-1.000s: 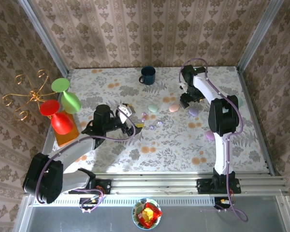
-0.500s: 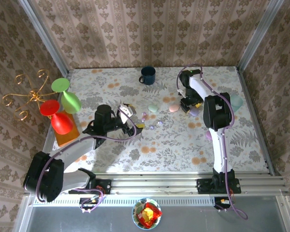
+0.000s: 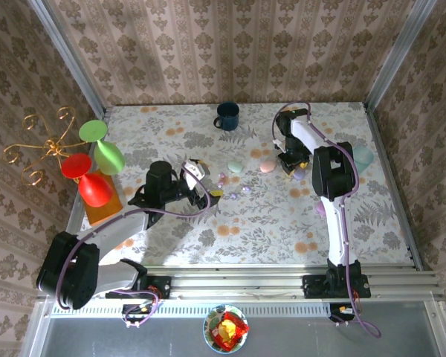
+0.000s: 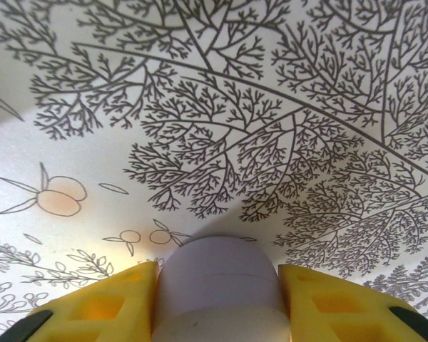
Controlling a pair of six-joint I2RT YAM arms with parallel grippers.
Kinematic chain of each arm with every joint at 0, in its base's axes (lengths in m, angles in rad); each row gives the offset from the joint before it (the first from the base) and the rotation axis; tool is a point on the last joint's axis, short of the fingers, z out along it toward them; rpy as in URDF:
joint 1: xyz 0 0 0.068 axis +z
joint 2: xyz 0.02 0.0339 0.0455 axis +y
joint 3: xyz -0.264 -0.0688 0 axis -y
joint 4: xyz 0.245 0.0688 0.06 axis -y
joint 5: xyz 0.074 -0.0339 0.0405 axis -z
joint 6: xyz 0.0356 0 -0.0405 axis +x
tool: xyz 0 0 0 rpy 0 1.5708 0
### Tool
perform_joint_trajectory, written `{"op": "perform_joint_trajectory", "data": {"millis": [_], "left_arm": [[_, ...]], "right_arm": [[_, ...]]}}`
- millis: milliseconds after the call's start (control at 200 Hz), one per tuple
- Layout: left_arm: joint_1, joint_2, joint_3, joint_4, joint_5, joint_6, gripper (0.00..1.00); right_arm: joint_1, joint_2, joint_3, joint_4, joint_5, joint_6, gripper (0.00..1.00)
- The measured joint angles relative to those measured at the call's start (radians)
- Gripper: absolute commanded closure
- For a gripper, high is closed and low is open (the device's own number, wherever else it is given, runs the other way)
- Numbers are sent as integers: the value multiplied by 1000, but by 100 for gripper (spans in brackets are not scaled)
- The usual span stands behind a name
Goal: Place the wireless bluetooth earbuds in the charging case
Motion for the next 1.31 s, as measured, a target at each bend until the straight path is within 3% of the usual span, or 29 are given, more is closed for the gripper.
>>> {"op": "perform_joint_trajectory", "data": {"millis": [150, 295, 475, 615, 975, 1080, 1305], "left_arm": [[-27, 18, 1, 44, -75, -38, 0], [-58, 41, 1, 140, -153, -104, 0], [-99, 116, 3, 306, -236, -198, 0], [-158, 188, 15, 422, -281, -245, 0], [-246, 415, 98, 769, -332, -302, 4], [-248, 454, 136, 800, -343, -306, 5], [-248, 521, 224, 838, -285, -344, 17]], "right_arm": [[-1, -128, -117, 80, -67, 61, 62], [-3, -352, -295, 213, -183, 161, 66], [-4, -661, -558, 487, -376, 367, 68], [-4, -818, -742, 743, -534, 570, 70], [-1, -942, -999, 1305, -805, 1067, 70], [13, -956, -1015, 1384, -835, 1130, 70], [60, -980, -1015, 1465, -871, 1173, 70]]}}
